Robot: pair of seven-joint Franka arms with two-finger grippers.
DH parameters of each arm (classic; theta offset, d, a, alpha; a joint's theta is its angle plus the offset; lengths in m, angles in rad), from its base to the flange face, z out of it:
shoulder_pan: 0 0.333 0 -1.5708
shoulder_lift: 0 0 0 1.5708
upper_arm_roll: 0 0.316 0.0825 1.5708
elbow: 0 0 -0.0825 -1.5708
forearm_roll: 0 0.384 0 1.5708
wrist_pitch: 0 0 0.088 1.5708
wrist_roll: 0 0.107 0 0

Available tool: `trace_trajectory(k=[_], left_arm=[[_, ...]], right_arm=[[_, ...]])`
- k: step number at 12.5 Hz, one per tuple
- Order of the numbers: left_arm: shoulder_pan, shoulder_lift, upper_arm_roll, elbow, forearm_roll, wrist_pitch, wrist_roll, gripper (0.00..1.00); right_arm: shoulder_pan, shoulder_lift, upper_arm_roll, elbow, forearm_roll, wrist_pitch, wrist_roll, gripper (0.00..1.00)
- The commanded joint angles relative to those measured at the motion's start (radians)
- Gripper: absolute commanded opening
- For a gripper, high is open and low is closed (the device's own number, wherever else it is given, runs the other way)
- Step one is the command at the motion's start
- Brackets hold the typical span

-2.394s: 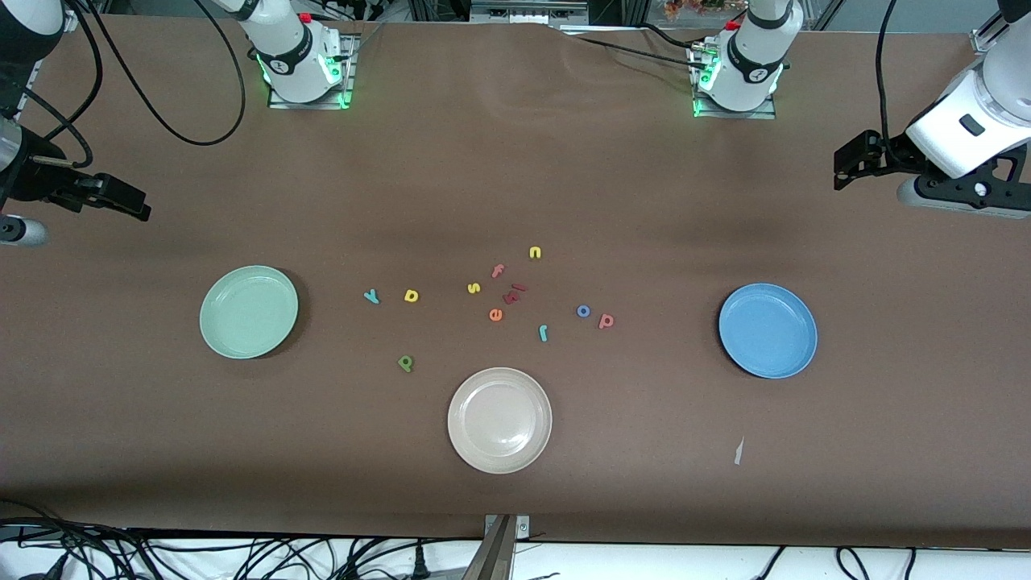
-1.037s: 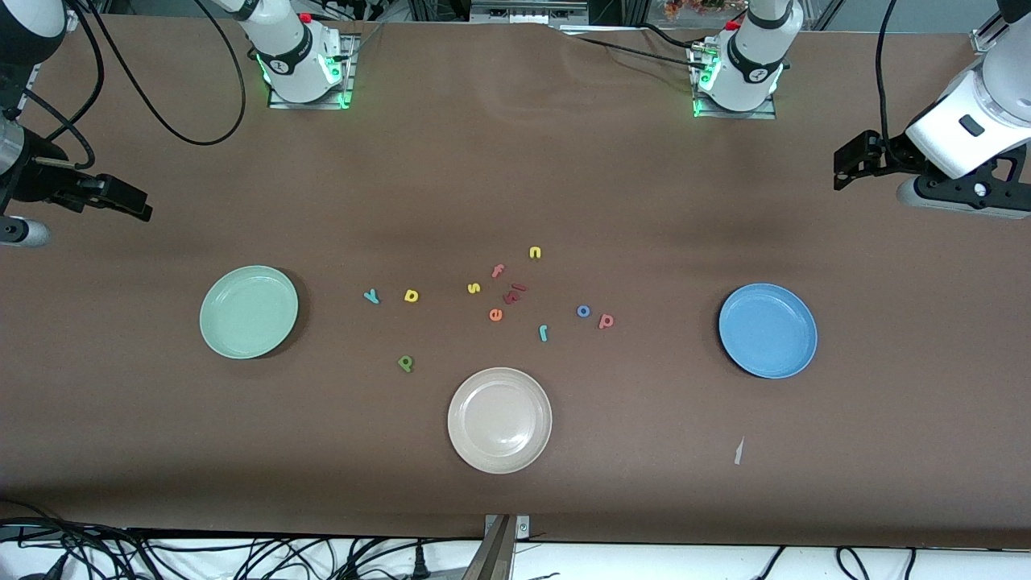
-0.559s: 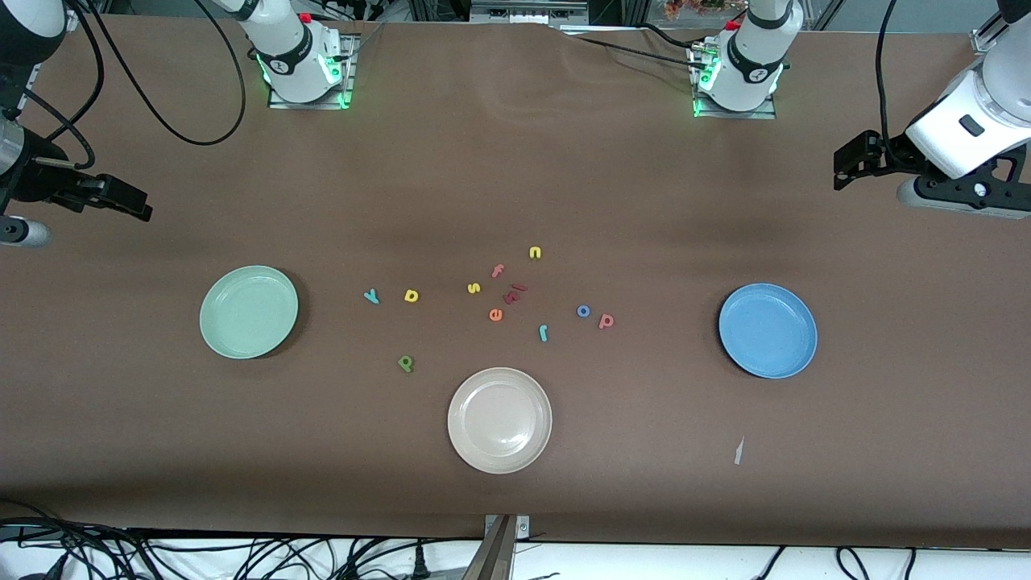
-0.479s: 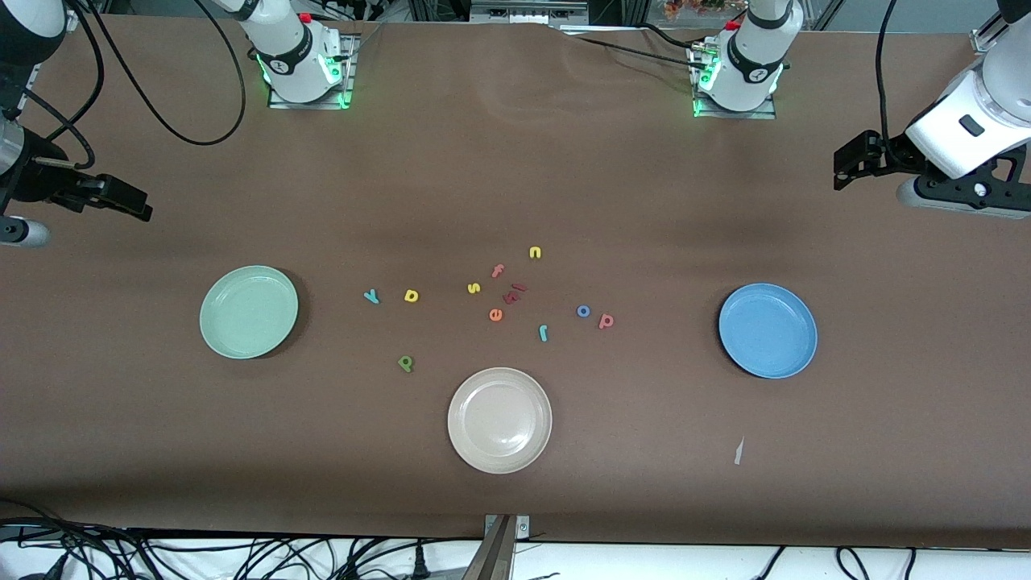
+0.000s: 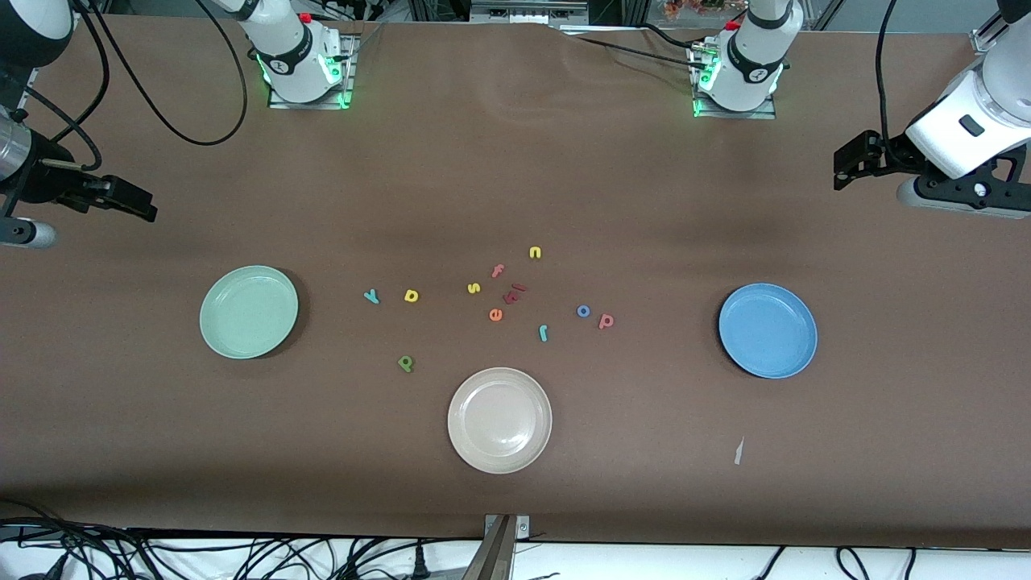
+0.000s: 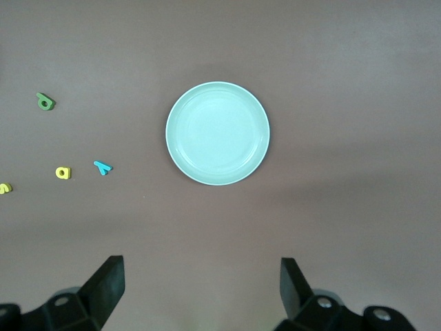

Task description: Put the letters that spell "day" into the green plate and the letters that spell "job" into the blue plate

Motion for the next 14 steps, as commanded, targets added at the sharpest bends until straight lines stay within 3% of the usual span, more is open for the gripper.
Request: trace_trajectory(k=[1,7,14], left_arm=[[0.004,0.006,-0.003,0.017,0.011,-0.006,0.016,1.00],[0.000,0.017,-0.006,0.023,0.011,-0.003,0.012,1.00],[-0.011,0.046,-0.006,0.025,0.011,-0.003,0.016,1.00]], right_arm=[[0.012,-0.001,-0.001,-0.004,0.002,0.006,0.014,1.00],[0.074,0.045,0.005,-0.004,0.002,0.075,0.014,1.00],[0.192,0.235,0.008,0.010,0.034,0.157,0.014,1.00]])
